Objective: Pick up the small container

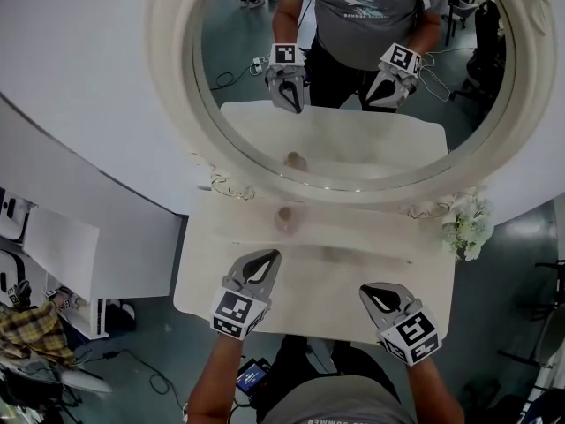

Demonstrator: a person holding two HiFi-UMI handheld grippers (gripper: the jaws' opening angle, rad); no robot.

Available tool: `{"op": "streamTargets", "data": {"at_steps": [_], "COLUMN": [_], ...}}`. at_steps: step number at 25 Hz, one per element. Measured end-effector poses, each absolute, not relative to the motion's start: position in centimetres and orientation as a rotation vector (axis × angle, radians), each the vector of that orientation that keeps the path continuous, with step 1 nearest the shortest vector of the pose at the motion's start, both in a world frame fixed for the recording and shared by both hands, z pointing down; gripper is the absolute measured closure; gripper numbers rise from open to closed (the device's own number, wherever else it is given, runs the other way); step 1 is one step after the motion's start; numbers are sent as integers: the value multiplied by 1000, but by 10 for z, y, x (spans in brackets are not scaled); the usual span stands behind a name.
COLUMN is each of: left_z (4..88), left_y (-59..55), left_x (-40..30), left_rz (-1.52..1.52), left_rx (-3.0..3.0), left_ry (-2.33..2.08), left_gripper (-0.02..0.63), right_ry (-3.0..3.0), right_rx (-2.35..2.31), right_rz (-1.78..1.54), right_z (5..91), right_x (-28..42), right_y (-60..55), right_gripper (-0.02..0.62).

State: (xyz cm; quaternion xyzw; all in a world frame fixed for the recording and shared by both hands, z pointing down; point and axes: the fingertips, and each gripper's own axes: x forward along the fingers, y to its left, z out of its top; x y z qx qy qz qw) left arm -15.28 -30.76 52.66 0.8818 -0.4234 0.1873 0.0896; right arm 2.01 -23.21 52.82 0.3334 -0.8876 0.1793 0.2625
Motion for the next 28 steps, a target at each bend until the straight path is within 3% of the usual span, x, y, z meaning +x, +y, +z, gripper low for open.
{"op": "streamTargets", "data": {"at_steps": [11,28], "left_z": [549,575], "left_y": [-329,-343], "left_x": [-156,-168], "left_rz": [568,587], "left_rx": [2596,2573], "left_ry": [-1256,-1290], "left_gripper": [601,534], "right_ry": [-2373,-2331], "right_rx": [861,807], "right_rz": [537,624], "right_z": [551,586], "right_x": [10,-3], "right_y": [-236,-220], "right_gripper": [594,594]}}
